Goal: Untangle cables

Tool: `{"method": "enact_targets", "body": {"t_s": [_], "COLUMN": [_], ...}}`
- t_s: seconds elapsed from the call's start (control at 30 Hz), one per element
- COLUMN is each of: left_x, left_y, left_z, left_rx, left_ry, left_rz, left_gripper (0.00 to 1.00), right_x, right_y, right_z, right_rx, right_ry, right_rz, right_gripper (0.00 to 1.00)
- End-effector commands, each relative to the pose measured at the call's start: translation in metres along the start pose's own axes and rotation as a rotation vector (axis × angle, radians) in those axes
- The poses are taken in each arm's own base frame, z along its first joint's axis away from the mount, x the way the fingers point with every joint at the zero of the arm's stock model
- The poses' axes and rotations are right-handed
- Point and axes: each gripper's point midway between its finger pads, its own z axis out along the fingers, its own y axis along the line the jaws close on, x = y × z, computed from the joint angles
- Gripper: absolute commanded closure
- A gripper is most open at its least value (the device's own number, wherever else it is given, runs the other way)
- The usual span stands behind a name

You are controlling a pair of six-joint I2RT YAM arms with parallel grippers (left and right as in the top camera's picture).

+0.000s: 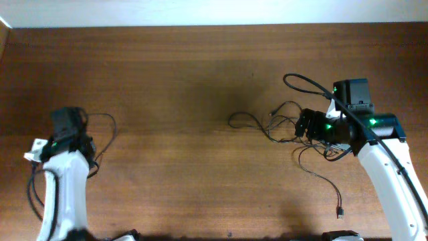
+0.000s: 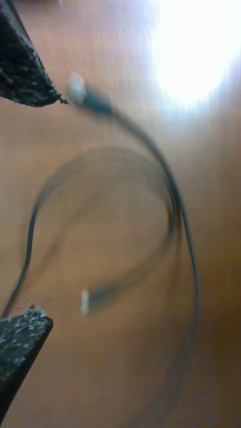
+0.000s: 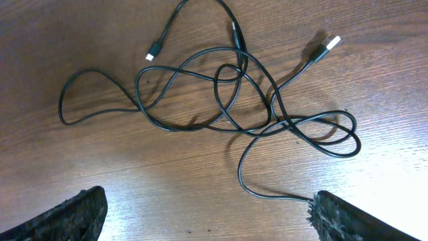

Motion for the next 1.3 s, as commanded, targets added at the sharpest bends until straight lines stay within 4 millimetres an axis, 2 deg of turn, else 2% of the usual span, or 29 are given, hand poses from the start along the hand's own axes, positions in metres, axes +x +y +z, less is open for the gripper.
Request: {"method": "enact_targets", "body": {"t_s": [0.0, 0.07, 0.1, 0.13, 0.17, 0.2, 0.23, 0.27, 0.3, 0.33, 0.37, 0.43, 0.53, 0.7, 0.77, 0.83, 0.87, 0.93, 1.0, 1.07, 1.17, 1.23, 1.27], "left_x": [0.034, 0.049, 0.059, 0.071, 0.081, 0.095, 0.11, 0.118, 0.121, 0.124, 0.127, 0.13, 0.131, 0.093, 0.083, 0.074, 0.072, 0.07, 0.062, 0.064, 0.07, 0.061, 0.059], "left_y": [-0.105, -0.145, -0.161, -0.178, -0.189, -0.203, -0.218, -0.227, -0.231, -0.235, -0.237, -0.238, -0.227, -0.179, -0.148, -0.114, -0.091, -0.062, -0.037, -0.025, -0.007, -0.013, -0.027], "left_z": [-0.061, -0.086, -0.094, -0.1, -0.102, -0.103, -0.097, -0.086, -0.079, -0.07, -0.049, -0.024, 0.007, 0.05, 0.068, 0.084, 0.094, 0.105, 0.113, 0.113, 0.096, 0.069, 0.056], "left_rx": [0.645, 0.788, 0.829, 0.865, 0.884, 0.901, 0.899, 0.874, 0.853, 0.826, 0.767, 0.718, 0.622, 0.336, 0.21, 0.097, 0.026, -0.058, -0.13, -0.144, -0.173, -0.093, 0.004], "left_ry": [0.151, 0.118, 0.095, 0.072, 0.057, 0.037, 0.007, -0.024, -0.044, -0.073, -0.099, -0.108, -0.121, -0.213, -0.19, -0.141, -0.091, -0.017, 0.029, 0.095, 0.218, 0.254, 0.287], "left_rz": [0.376, 0.404, 0.434, 0.47, 0.491, 0.514, 0.532, 0.525, 0.512, 0.506, 0.467, 0.451, 0.457, 0.442, 0.402, 0.264, 0.19, 0.128, 0.088, 0.026, -0.135, -0.147, -0.11], "left_gripper": [0.01, 0.02, 0.3, 0.78, 0.96, 1.0, 1.0, 1.0, 1.0, 1.0, 1.0, 1.0, 1.0, 1.0, 1.0, 1.0, 1.0, 1.0, 1.0, 1.0, 1.0, 1.0, 1.0], "right_x": [-0.005, -0.003, -0.001, 0.001, 0.002, 0.003, 0.004, 0.007, 0.009, 0.012, 0.016, 0.02, 0.023, 0.027, 0.027, 0.027, 0.027, 0.027, 0.027, 0.026, 0.025, 0.024, 0.024], "right_y": [0.002, 0.004, 0.003, 0.003, 0.002, 0.002, 0.001, 0.0, -0.001, -0.002, -0.004, -0.005, -0.007, -0.005, -0.003, -0.003, -0.003, -0.003, -0.003, -0.003, -0.002, -0.002, -0.002], "right_z": [-0.006, -0.006, -0.006, -0.006, -0.006, -0.006, -0.006, -0.006, -0.006, -0.006, -0.006, -0.006, -0.007, -0.007, -0.007, -0.007, -0.007, -0.007, -0.007, -0.007, -0.007, -0.007, -0.007], "right_rx": [-0.007, -0.023, -0.02, -0.016, -0.015, -0.013, -0.011, -0.007, -0.004, 0.001, 0.009, 0.015, 0.021, 0.01, 0.0, 0.0, 0.0, 0.0, -0.001, -0.001, -0.004, -0.005, -0.006], "right_ry": [-0.03, -0.018, -0.012, -0.003, 0.002, 0.005, 0.011, 0.02, 0.028, 0.04, 0.059, 0.074, 0.088, 0.103, 0.106, 0.105, 0.105, 0.105, 0.104, 0.103, 0.097, 0.094, 0.093], "right_rz": [0.004, 0.004, 0.005, 0.006, 0.006, 0.006, 0.007, 0.008, 0.009, 0.01, 0.012, 0.014, 0.015, 0.017, 0.018, 0.018, 0.018, 0.017, 0.017, 0.017, 0.017, 0.016, 0.016], "right_gripper": [0.01, 0.02, 0.01, 0.17, 0.35, 0.57, 0.8, 0.91, 0.95, 0.96, 0.96, 0.96, 0.96, 0.96, 0.96, 0.96, 0.96, 0.96, 0.96, 0.96, 0.96, 0.95, 0.96]}}
